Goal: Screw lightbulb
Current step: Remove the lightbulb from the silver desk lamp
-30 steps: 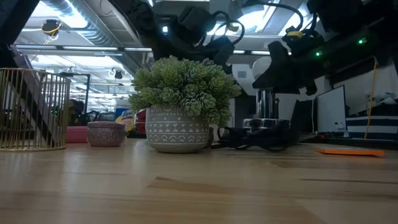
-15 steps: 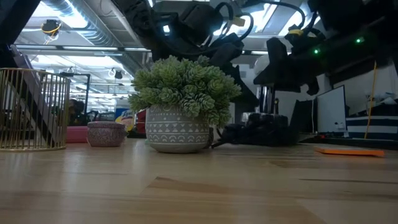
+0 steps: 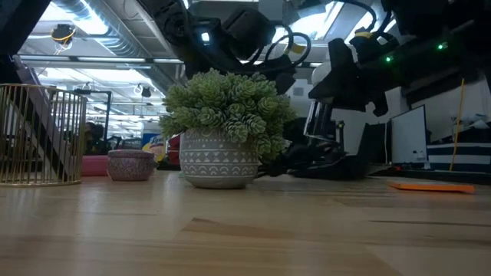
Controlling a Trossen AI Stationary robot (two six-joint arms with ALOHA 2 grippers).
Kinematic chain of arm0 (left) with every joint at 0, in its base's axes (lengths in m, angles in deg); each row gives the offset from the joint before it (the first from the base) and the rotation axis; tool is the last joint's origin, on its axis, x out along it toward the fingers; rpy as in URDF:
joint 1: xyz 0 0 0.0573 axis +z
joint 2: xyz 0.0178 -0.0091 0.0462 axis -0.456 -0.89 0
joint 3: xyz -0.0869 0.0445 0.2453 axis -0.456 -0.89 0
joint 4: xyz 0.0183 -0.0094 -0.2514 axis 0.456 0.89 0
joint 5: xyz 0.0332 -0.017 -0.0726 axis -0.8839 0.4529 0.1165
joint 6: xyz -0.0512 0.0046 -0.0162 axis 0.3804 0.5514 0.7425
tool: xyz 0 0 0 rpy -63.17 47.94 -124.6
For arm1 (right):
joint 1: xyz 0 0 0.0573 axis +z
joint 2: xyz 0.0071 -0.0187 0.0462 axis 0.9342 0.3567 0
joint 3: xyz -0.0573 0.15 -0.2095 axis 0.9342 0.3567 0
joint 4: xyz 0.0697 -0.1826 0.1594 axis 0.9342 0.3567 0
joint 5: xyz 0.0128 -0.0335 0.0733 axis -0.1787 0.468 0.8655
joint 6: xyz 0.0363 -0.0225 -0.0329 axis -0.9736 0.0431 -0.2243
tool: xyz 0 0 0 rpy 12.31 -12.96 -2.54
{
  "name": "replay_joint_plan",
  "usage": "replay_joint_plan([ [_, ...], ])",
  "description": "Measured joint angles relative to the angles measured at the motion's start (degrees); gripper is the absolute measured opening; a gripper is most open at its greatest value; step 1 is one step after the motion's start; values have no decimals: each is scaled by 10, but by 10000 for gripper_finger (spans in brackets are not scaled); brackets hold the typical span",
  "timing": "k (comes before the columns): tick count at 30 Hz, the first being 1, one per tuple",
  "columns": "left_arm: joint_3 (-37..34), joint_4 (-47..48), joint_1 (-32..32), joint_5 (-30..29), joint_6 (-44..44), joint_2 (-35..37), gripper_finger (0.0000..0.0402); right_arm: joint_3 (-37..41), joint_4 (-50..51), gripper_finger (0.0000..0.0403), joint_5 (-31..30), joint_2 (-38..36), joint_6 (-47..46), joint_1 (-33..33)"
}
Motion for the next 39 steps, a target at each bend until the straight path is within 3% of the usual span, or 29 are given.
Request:
replay_joint_plan([
  [31, -1, 64, 43, -33, 124, 28, 1, 0, 59, 186, 37, -1, 28, 0],
  [35, -1, 72, 51, -44, 147, 28, 1, 0, 61, 186, 56, -1, 31, 1],
  [39, 1, 48, 64, -52, 155, 32, 1, -1, 56, 185, 114, -1, 40, 3],
])
